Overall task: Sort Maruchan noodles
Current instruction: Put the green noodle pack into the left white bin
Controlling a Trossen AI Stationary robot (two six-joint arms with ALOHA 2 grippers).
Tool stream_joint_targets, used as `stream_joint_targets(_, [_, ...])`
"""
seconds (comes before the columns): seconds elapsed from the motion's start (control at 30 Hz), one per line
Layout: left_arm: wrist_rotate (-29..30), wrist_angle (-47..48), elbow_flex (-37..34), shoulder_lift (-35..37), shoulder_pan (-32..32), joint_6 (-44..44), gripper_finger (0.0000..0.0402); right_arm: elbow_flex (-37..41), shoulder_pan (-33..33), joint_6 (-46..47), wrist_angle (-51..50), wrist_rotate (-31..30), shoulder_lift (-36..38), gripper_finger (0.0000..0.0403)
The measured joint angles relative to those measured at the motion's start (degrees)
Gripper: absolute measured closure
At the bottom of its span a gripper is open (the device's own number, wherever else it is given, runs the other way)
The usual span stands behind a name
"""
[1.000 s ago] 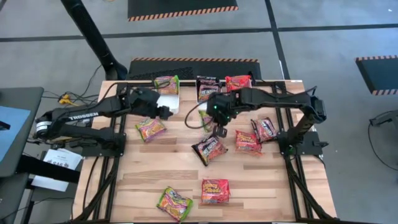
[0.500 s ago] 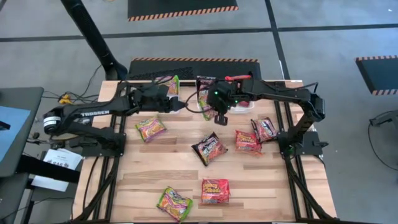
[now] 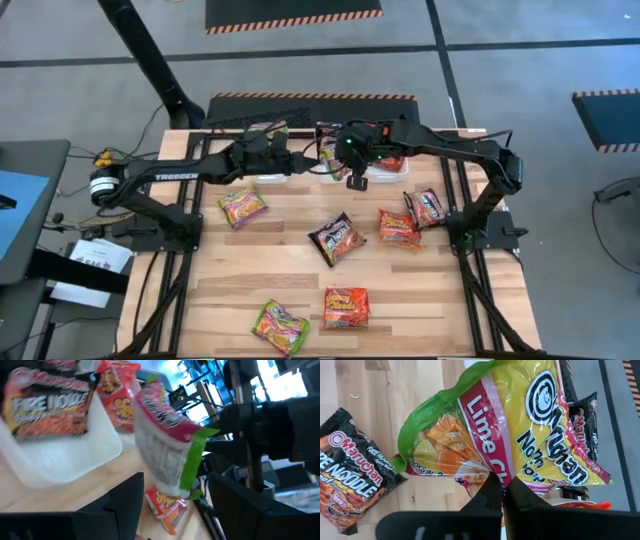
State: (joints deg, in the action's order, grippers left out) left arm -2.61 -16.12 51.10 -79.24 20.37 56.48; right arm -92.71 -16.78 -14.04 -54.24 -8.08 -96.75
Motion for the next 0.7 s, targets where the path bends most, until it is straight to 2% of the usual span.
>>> stream_joint_targets(0.2, [-0.66,0.98,6.86,-5.98,-0.05,-5.15,0.0193,0.0,-0.26,0.01,-1.22,-0.08,0.0,0.0396])
stream_joint_targets(0.4, [-1.52,5.63,12.65,-11.05,0.02,-5.47,0.0193,0.02,-0.25,0.65,-2.78,-2.51,-0.02,0.0396])
stream_joint_targets(0.57, [-2.55,9.1,14.18,-12.84,0.4,-4.84,0.0193,0.02,-0.25,2.87,-4.83,-2.62,-0.04,0.0396])
stream_joint_targets(0.7, [-1.05,13.53,14.24,-12.79,0.78,-5.85,0.0193,0.04,-0.33,3.53,-7.24,-2.56,-0.04,0.0396])
